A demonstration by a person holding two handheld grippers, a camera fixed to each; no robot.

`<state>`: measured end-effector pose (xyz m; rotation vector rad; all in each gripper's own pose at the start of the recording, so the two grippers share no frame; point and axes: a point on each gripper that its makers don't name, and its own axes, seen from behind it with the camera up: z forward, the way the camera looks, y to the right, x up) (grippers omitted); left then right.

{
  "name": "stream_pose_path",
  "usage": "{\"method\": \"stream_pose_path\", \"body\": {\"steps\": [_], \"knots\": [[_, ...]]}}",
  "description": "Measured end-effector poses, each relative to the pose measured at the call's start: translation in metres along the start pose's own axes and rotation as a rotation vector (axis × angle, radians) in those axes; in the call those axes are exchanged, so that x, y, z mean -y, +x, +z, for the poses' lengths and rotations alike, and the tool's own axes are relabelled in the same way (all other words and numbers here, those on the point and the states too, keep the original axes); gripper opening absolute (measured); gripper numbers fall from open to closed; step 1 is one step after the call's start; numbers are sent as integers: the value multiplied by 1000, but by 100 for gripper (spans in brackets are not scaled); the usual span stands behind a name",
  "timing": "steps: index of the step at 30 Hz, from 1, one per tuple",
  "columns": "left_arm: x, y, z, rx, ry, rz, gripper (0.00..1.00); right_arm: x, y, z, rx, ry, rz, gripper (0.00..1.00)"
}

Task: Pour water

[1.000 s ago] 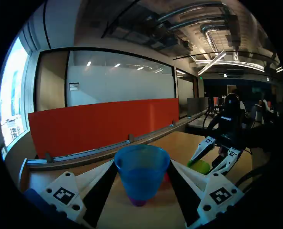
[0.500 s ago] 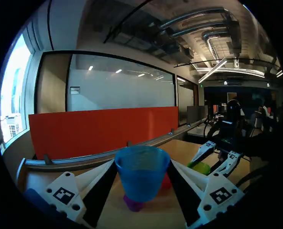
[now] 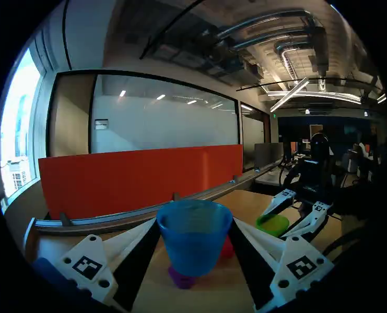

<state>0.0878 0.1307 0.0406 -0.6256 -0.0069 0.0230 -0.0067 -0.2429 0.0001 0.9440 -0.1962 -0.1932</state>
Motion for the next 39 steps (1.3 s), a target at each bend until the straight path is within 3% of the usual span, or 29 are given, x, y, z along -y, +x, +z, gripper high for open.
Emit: {"method": "stream_pose_path", "body": {"steps": [20, 39], "knots": [[-5, 1, -1, 10, -3, 40, 87, 2, 16, 1, -68, -8, -45, 92], [-17, 20, 1, -10, 3, 224, 87, 23, 23, 13, -99, 50, -37, 91]]}}
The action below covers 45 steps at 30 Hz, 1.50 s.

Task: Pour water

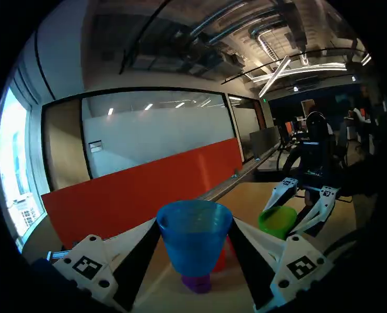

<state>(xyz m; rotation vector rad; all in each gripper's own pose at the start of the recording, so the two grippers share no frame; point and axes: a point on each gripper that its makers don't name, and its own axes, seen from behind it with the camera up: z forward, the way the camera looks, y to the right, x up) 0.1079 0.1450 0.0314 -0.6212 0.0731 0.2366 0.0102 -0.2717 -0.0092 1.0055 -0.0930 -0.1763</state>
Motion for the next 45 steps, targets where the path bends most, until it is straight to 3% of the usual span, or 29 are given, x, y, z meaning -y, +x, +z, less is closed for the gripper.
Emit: {"method": "stream_pose_path", "body": {"steps": [11, 45], "knots": [[1, 12, 4, 2, 18, 113, 87, 7, 2, 8, -14, 16, 3, 91], [-20, 51, 4, -30, -2, 452, 87, 26, -1, 21, -12, 69, 1, 91]]}}
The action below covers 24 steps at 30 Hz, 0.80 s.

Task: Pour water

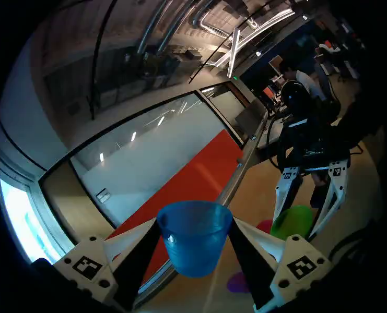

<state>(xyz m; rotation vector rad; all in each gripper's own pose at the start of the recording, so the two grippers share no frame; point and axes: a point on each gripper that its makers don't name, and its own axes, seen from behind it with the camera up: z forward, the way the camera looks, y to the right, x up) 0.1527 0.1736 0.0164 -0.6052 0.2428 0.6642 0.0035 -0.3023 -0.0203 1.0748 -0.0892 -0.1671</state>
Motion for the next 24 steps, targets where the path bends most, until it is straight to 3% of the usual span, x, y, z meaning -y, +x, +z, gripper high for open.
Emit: {"method": "stream_pose_path", "body": {"steps": [24], "knots": [[-4, 10, 9, 0, -5, 173, 87, 4, 0, 6, -4, 19, 4, 91]]}}
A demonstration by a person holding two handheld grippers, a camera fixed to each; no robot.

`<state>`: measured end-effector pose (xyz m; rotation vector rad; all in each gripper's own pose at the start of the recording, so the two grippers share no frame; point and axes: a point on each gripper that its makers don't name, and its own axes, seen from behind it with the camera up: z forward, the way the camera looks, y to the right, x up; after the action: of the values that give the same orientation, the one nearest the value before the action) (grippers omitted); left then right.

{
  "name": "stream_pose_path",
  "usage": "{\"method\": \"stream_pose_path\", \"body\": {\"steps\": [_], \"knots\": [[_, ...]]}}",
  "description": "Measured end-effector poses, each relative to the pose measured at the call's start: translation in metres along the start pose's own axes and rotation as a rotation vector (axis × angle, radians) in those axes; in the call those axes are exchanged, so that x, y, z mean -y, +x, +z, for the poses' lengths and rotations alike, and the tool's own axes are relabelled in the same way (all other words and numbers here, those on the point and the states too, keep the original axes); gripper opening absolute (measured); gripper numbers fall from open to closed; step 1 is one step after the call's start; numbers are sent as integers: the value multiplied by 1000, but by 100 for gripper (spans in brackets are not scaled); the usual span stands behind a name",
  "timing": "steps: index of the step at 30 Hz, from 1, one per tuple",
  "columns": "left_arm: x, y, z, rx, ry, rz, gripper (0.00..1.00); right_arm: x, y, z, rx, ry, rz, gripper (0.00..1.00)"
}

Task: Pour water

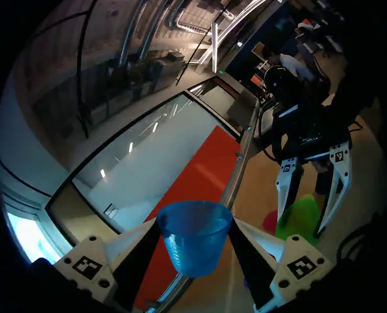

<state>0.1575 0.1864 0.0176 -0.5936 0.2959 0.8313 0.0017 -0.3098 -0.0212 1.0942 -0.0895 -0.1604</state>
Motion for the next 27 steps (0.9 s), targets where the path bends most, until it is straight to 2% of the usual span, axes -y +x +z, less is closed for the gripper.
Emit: {"method": "stream_pose_path", "body": {"steps": [14, 21, 27], "knots": [[3, 4, 6, 0, 15, 99, 87, -2, 0, 2, 7, -1, 0, 91], [1, 5, 6, 8, 17, 159, 87, -4, -1, 1, 8, -6, 4, 91], [0, 10, 7, -2, 23, 180, 87, -6, -2, 0, 9, -11, 6, 91]]}}
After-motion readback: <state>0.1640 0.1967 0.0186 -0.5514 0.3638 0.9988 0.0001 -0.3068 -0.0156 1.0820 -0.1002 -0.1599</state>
